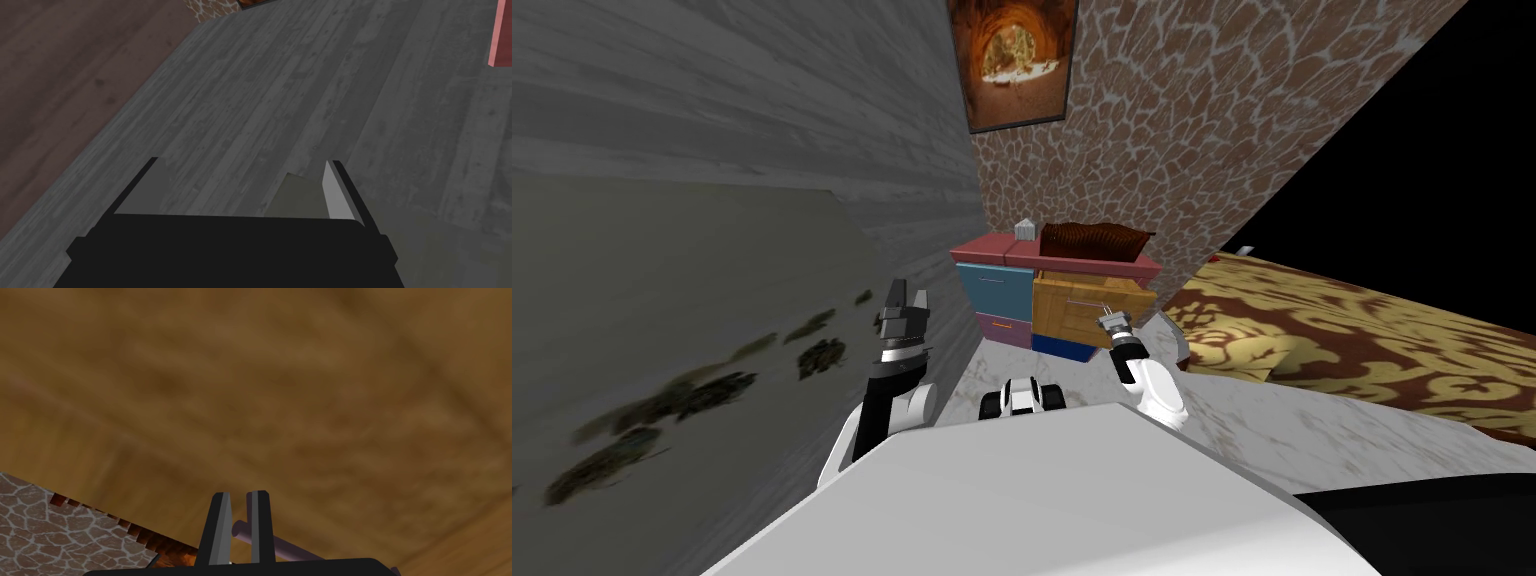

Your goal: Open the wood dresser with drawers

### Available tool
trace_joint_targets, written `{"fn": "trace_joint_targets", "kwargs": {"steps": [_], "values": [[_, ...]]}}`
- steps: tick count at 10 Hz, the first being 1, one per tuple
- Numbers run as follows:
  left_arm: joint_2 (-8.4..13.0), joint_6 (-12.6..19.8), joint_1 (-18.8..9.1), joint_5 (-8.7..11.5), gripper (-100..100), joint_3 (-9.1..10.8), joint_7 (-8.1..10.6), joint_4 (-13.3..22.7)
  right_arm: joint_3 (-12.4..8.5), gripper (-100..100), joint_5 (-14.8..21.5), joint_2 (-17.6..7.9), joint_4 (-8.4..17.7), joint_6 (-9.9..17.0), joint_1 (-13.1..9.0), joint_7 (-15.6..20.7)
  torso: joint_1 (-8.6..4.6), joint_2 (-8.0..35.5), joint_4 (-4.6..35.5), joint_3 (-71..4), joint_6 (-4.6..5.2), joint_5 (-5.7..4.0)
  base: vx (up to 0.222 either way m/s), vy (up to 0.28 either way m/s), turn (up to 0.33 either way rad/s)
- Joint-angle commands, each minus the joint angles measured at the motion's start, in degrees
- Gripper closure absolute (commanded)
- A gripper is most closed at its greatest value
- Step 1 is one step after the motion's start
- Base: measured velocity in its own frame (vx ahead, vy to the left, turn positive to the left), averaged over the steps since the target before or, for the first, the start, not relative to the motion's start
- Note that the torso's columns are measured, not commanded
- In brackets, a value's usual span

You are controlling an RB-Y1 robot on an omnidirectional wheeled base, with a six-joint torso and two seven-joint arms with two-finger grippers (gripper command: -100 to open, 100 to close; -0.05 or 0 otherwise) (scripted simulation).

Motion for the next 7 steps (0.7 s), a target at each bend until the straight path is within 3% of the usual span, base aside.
{"fn": "trace_joint_targets", "kwargs": {"steps": [1,3,4,5,7], "values": [[-0.01,0.00,-0.01,0.00,0,-0.01,0.00,0.00,0.57,100,0.30,-0.11,-0.76,-0.55,0.98,-0.88,0.15,0.23,-0.04,0.18,-0.03,-0.08,-0.214,0.097,-0.027],[0.00,0.00,-0.01,0.00,0,0.00,0.00,0.01,0.50,100,0.51,-0.13,-1.23,-0.16,1.33,-1.04,0.19,-0.06,-0.04,0.01,-0.18,-0.02,-0.133,0.065,-0.021],[0.00,0.00,0.00,0.00,0,0.00,0.00,0.00,0.22,-100,1.12,-1.29,-2.33,0.21,2.90,-3.51,0.04,-0.36,0.01,-0.21,-0.08,0.10,-0.009,0.027,0.018],[0.00,0.00,0.01,0.00,0,0.00,0.00,0.00,0.22,-100,1.12,-1.29,-2.33,0.21,2.90,-3.51,-0.02,-0.40,-0.03,-0.25,0.05,0.08,0.018,0.024,0.014],[0.00,0.00,0.02,0.00,0,0.00,0.00,0.00,-0.41,-100,2.19,-3.70,-4.71,0.87,5.54,-7.35,-0.11,-0.06,0.05,-0.03,0.12,0.04,0.043,0.030,0.030]]}}
